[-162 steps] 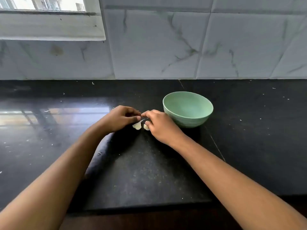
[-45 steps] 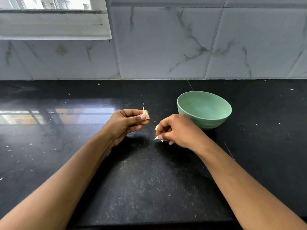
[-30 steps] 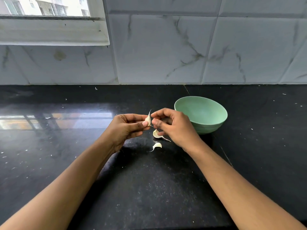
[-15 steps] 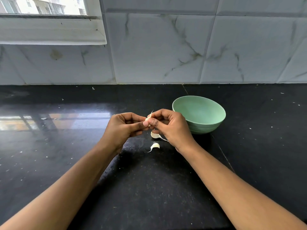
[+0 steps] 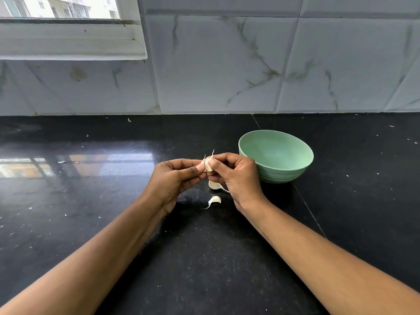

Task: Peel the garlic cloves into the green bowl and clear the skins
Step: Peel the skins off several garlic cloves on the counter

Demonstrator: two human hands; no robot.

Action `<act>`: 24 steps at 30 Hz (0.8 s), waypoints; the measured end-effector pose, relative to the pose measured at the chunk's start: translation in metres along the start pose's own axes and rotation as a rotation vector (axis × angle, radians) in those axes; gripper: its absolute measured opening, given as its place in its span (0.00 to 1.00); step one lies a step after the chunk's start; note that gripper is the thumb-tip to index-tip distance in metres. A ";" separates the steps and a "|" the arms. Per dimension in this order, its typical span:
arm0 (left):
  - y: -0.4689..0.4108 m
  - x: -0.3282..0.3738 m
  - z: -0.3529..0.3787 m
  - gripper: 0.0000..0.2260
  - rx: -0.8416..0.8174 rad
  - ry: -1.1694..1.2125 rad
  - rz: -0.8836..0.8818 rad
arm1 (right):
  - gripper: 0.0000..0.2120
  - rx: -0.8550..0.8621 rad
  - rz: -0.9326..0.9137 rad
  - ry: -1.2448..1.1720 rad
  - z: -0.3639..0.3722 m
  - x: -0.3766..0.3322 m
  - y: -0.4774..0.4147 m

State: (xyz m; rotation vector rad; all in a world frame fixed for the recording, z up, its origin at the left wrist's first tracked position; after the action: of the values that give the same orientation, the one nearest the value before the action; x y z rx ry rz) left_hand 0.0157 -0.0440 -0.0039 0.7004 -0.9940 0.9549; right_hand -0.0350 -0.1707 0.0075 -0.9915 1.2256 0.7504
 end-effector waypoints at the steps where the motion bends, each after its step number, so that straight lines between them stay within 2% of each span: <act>1: -0.001 -0.001 -0.001 0.10 -0.002 0.003 -0.014 | 0.07 -0.005 0.026 -0.026 0.000 0.001 0.000; 8: -0.003 0.003 -0.002 0.07 -0.068 0.121 -0.138 | 0.06 -0.065 0.153 -0.214 0.002 -0.001 -0.002; 13: -0.002 0.010 -0.001 0.06 -0.132 0.049 -0.127 | 0.06 -0.123 0.179 -0.179 0.003 -0.003 0.001; 16: -0.001 0.023 -0.005 0.09 -0.158 -0.169 -0.082 | 0.04 -0.124 0.064 0.116 -0.002 -0.013 0.000; 21: 0.008 0.026 -0.005 0.04 -0.310 -0.756 -0.088 | 0.02 -0.207 -0.214 0.860 -0.007 -0.030 0.005; 24: 0.012 0.021 -0.002 0.04 -0.377 -0.875 -0.103 | 0.00 -0.338 -0.213 0.985 -0.005 -0.031 0.008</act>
State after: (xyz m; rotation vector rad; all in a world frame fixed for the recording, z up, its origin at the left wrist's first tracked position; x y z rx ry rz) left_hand 0.0107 -0.0303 0.0156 0.8491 -1.8231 0.3174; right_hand -0.0510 -0.1708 0.0358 -1.8592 1.8057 0.2726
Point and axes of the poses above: each hand's wrist, its own y-axis away from the middle knuckle, its own z-axis out of the palm, x = y × z, the point moved 6 cm from there along -y, towards the middle knuckle, and after that the axes turned 7 degrees about y, right-handed, at the moved point
